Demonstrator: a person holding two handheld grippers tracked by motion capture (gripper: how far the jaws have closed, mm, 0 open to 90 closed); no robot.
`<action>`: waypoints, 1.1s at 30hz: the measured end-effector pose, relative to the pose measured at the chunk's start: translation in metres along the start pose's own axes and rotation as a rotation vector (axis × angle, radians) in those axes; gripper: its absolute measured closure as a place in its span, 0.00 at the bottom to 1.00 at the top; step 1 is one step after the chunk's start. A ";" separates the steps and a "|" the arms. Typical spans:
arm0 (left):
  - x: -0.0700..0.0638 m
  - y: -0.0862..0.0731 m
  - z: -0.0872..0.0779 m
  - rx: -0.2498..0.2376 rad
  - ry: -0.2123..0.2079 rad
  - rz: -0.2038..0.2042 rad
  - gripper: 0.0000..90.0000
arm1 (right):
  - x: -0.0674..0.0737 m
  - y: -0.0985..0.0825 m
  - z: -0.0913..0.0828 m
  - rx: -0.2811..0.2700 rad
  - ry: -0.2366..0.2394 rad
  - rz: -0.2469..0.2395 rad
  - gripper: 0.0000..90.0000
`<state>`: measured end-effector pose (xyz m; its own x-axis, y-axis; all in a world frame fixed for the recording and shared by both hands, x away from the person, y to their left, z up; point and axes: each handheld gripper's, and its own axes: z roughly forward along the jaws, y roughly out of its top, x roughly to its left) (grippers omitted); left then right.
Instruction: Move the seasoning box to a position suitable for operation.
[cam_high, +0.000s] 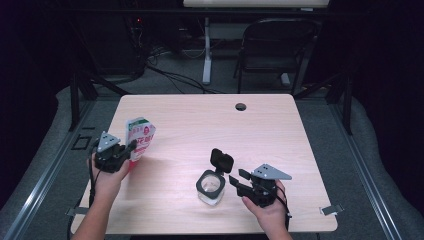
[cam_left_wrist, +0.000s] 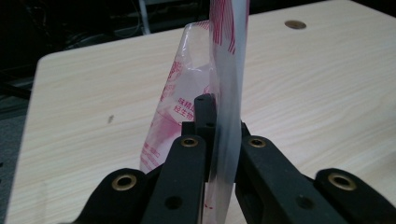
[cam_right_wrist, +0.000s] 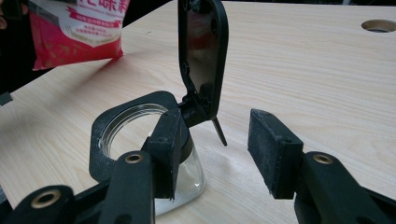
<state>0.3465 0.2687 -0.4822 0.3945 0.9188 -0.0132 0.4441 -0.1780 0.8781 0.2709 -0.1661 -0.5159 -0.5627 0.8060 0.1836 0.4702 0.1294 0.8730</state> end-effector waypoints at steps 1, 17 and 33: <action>0.004 0.001 -0.003 -0.006 0.006 -0.008 1.00 | 0.000 0.000 0.000 0.001 0.000 -0.001 0.60; 0.007 0.008 -0.020 -0.040 -0.008 -0.022 1.00 | 0.000 0.000 0.000 -0.010 0.000 -0.002 0.60; -0.036 0.011 -0.014 -0.021 -0.181 0.040 1.00 | 0.003 0.002 -0.001 0.002 0.024 -0.037 0.60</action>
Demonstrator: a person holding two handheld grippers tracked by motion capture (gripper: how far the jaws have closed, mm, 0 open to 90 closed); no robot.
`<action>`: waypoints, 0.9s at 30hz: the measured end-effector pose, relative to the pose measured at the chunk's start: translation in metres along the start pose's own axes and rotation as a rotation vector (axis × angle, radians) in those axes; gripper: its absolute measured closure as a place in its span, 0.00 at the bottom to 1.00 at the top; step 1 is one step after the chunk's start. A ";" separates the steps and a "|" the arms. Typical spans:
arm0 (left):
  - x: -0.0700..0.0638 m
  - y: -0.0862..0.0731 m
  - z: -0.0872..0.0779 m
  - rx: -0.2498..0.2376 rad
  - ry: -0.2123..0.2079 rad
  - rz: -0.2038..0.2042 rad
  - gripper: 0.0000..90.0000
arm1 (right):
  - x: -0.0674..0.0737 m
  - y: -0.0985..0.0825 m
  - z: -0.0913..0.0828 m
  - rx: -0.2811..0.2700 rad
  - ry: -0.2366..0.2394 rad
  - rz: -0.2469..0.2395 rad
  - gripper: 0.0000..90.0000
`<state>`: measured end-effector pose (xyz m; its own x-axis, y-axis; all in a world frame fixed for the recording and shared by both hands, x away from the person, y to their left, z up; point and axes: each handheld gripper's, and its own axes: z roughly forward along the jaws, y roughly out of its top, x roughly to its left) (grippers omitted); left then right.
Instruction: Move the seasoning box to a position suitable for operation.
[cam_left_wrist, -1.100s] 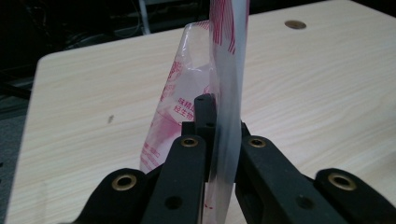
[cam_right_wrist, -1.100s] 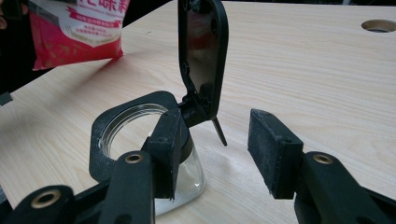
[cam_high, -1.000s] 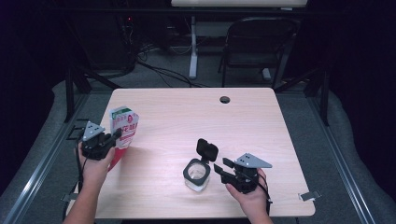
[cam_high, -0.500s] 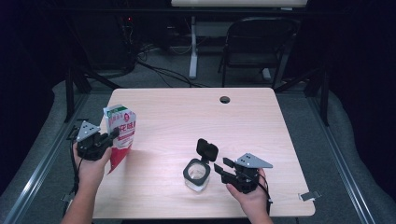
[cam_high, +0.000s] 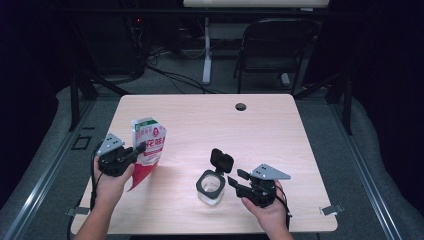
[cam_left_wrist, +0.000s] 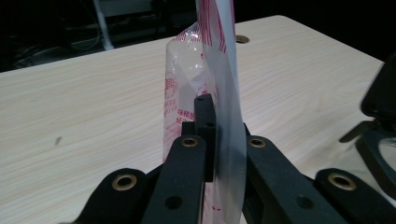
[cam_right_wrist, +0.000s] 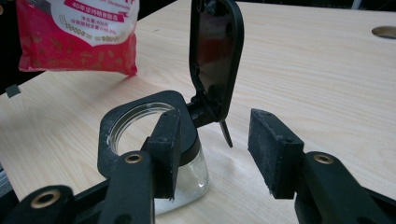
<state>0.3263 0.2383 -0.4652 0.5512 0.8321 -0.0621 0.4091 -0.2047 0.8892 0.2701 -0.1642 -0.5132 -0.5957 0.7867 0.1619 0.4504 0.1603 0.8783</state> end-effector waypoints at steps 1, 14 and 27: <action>-0.003 0.000 0.001 -0.001 -0.009 0.007 1.00 | 0.000 0.000 0.000 -0.006 -0.003 -0.005 0.60; -0.046 0.003 0.008 0.024 -0.148 0.091 1.00 | 0.000 0.002 -0.004 -0.055 -0.005 -0.019 0.60; -0.061 -0.005 0.010 0.035 -0.226 0.113 1.00 | -0.001 0.008 -0.008 -0.067 0.029 -0.002 0.60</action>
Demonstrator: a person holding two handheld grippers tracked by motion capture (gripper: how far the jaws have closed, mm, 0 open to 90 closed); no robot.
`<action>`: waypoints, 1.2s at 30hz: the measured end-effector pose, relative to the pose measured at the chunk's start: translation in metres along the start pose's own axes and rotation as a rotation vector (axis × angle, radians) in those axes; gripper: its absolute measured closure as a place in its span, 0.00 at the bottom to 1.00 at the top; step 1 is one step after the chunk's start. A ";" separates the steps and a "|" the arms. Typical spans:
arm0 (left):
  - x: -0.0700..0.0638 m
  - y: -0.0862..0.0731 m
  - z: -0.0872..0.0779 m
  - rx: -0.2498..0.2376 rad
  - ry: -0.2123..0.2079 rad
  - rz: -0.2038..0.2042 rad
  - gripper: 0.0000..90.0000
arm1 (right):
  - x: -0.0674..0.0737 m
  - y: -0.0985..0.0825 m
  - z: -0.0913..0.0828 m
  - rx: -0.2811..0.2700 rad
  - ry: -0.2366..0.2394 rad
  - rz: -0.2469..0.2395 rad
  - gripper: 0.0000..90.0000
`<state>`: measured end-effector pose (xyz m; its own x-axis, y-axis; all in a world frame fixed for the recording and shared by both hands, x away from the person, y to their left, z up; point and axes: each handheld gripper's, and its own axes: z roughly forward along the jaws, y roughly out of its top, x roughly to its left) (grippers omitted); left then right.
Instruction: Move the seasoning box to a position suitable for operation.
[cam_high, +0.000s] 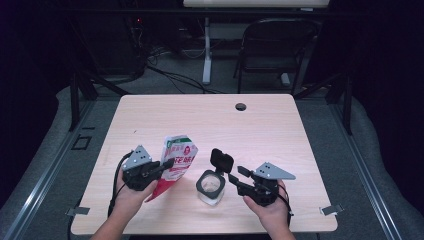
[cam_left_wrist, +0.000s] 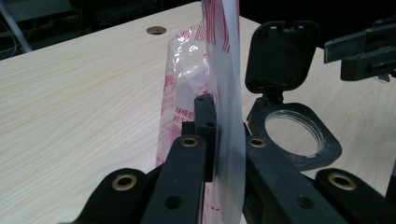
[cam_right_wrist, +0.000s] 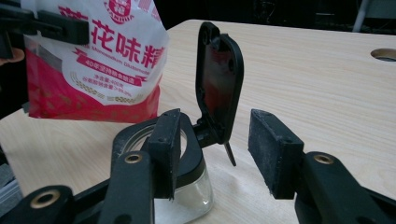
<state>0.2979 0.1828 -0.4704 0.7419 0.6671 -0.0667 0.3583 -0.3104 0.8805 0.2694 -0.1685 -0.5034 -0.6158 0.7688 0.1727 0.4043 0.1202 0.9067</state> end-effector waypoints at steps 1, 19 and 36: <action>-0.001 -0.001 -0.001 0.005 -0.003 0.003 1.00 | 0.000 0.002 -0.001 0.001 0.006 0.000 0.60; -0.015 -0.041 -0.013 0.019 -0.121 -0.065 1.00 | 0.019 0.017 0.002 0.002 0.097 -0.069 0.58; -0.016 -0.057 -0.017 0.021 -0.121 -0.104 1.00 | 0.045 0.030 0.038 0.049 0.255 -0.116 0.51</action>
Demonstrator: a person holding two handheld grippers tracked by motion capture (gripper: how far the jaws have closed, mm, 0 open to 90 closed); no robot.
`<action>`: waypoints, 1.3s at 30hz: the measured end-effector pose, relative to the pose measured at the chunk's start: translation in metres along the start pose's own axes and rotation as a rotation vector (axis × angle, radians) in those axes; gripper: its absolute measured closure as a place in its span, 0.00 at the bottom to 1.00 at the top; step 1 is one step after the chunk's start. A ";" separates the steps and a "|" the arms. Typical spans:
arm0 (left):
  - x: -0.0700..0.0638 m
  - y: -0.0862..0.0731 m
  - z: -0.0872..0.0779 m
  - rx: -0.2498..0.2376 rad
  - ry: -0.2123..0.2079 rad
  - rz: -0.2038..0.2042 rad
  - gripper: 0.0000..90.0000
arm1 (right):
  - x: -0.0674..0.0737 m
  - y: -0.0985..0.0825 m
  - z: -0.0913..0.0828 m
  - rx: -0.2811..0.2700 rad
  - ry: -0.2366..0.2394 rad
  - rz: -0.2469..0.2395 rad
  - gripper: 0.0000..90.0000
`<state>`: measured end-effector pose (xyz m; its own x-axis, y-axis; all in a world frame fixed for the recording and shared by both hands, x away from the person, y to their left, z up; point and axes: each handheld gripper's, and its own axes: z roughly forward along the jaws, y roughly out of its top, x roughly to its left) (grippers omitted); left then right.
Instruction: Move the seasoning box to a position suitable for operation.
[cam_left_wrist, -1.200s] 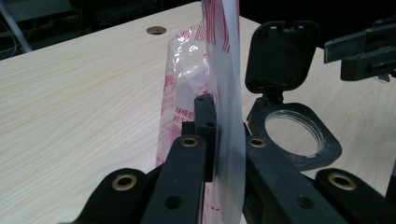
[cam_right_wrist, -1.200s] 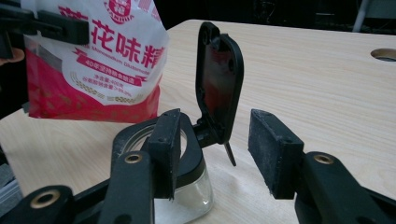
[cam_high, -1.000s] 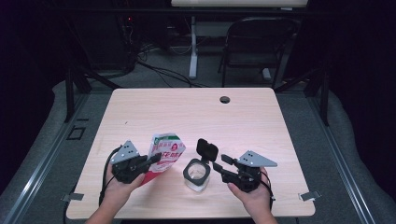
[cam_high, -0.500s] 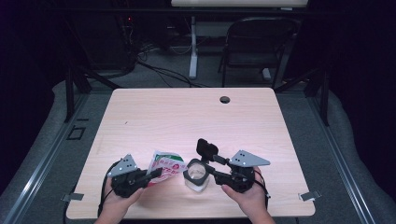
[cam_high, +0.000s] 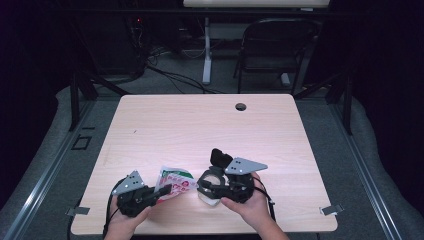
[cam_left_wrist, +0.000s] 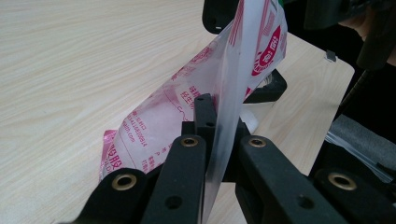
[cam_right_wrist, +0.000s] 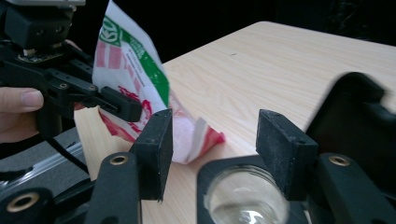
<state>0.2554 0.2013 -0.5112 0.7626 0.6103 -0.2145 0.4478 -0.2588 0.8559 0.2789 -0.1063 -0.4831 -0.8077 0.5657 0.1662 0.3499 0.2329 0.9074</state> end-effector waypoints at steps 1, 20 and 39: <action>0.000 0.000 0.000 -0.008 0.000 -0.002 1.00 | 0.000 0.000 0.000 0.000 0.000 0.000 0.51; 0.001 0.001 0.001 -0.007 -0.006 -0.007 1.00 | 0.015 -0.002 0.047 0.079 0.102 -0.023 0.51; 0.002 0.001 0.004 0.008 -0.003 -0.007 1.00 | 0.014 -0.001 0.062 0.170 0.111 -0.028 0.79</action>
<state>0.2591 0.1991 -0.5126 0.7608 0.6100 -0.2216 0.4567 -0.2605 0.8506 0.2964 -0.0491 -0.5062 -0.8621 0.4689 0.1920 0.3943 0.3828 0.8354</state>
